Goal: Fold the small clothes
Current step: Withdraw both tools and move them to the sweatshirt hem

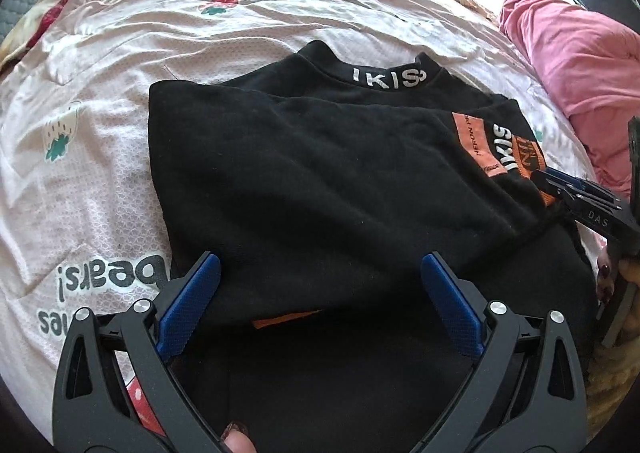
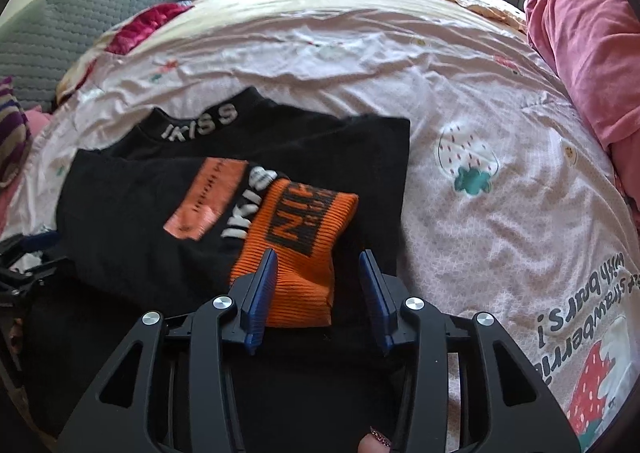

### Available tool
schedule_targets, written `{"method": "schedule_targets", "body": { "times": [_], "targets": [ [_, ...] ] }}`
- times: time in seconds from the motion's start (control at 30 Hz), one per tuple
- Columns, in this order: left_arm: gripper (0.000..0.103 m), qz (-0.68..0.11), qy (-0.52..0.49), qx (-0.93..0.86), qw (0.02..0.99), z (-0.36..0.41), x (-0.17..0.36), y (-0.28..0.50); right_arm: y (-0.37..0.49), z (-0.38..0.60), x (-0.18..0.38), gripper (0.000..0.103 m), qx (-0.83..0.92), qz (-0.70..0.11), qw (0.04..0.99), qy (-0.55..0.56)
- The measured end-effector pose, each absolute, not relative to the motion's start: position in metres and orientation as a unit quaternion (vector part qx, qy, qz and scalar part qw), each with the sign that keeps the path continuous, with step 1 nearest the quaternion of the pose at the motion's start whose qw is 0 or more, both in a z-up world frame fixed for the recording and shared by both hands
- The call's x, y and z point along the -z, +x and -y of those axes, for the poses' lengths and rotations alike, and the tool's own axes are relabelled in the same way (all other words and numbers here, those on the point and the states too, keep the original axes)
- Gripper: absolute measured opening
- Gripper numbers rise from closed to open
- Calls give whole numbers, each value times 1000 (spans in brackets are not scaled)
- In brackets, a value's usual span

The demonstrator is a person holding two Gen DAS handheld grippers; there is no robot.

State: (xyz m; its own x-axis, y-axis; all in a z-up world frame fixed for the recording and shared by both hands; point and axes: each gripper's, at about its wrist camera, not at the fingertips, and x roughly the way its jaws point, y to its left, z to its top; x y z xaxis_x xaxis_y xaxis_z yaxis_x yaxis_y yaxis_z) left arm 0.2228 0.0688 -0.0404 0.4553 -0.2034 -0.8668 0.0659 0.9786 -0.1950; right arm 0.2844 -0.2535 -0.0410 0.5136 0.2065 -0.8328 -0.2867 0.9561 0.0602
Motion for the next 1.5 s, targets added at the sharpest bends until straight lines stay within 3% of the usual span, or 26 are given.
{"method": "schedule_targets", "body": {
  "times": [0.2,0.33,0.4,0.47,0.6,0.67,0.73,1.5],
  "targets": [
    [94,-513,-88,88,849,-73,32,222,277,259,27,41,-146,-455,878,-33],
    [94,-501,-96,93,855,-75,18,218,270,266,12,47,-153,-442,884,-20],
    [94,-493,-96,95,860,-75,10,215,264,268,6,52,-159,-437,885,-10],
    [94,-486,-100,98,863,-75,4,211,257,273,-1,65,-163,-430,888,5],
    [94,-479,-96,99,867,-69,-6,204,245,280,-14,69,-174,-419,891,29],
    [94,-474,-93,98,870,-68,-11,201,239,281,-20,84,-174,-409,895,31],
    [94,-465,-95,99,875,-66,-17,195,233,282,-26,88,-174,-399,900,30],
    [94,-439,-110,85,888,-80,-25,118,140,321,-27,93,-159,-372,914,21]
  ]
}}
